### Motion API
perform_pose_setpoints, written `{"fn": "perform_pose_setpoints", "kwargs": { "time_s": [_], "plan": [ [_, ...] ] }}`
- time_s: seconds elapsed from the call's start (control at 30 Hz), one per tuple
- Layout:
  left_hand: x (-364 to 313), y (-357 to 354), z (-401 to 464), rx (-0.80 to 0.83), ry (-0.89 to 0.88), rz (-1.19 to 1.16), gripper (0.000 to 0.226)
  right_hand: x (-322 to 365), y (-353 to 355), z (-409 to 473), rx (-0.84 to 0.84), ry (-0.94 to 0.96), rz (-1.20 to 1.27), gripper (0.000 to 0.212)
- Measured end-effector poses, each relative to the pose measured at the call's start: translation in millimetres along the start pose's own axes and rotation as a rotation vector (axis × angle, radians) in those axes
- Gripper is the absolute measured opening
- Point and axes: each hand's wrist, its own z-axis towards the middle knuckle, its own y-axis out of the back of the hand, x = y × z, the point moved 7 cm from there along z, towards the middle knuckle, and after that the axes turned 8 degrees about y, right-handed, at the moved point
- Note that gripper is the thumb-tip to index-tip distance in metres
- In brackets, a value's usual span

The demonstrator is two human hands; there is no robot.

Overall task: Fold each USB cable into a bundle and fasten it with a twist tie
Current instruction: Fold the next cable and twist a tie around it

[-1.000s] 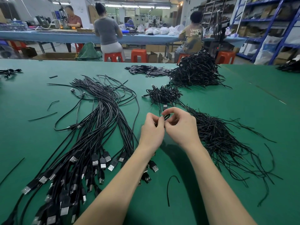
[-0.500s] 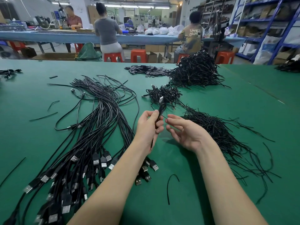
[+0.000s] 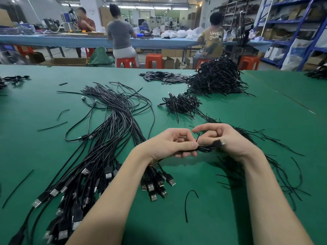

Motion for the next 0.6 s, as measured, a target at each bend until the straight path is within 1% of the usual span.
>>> {"fn": "perform_pose_setpoints", "kwargs": {
  "time_s": [0.07, 0.17, 0.27, 0.33, 0.4, 0.5, 0.53, 0.57, 0.6],
  "plan": [
    [5.0, 5.8, 0.7, -0.075, 0.033, 0.138, 0.010, 5.8, 0.5, 2.8, 0.004, -0.005, -0.187, 0.025],
    [13.2, 11.5, 3.4, -0.212, 0.052, 0.170, 0.010, 21.8, -0.3, 9.1, -0.025, 0.012, -0.532, 0.022],
    [13.8, 22.7, 7.4, -0.398, 0.037, 0.193, 0.010, 41.3, -5.1, 15.2, -0.119, 0.090, -0.717, 0.019],
    [14.3, 31.1, 8.2, -0.519, 0.027, 0.090, 0.012, 51.4, -9.3, 17.3, -0.202, 0.145, -0.770, 0.018],
    [14.2, 37.4, 6.8, -0.608, 0.010, -0.040, 0.012, 57.6, -15.0, 18.4, -0.249, 0.197, -0.769, 0.017],
    [14.5, 40.3, 5.5, -0.649, -0.025, -0.232, 0.009, 61.4, -18.4, 17.9, -0.290, 0.270, -0.741, 0.011],
    [14.2, 40.6, 4.7, -0.669, -0.038, -0.244, 0.008, 60.8, -17.7, 17.5, -0.295, 0.276, -0.731, 0.009],
    [13.0, 41.6, 3.0, -0.709, -0.058, -0.200, 0.007, 59.6, -16.9, 17.3, -0.290, 0.268, -0.729, 0.009],
    [9.8, 42.5, 0.8, -0.770, -0.091, -0.093, 0.007, 58.2, -16.0, 17.2, -0.274, 0.250, -0.737, 0.009]
  ]
}}
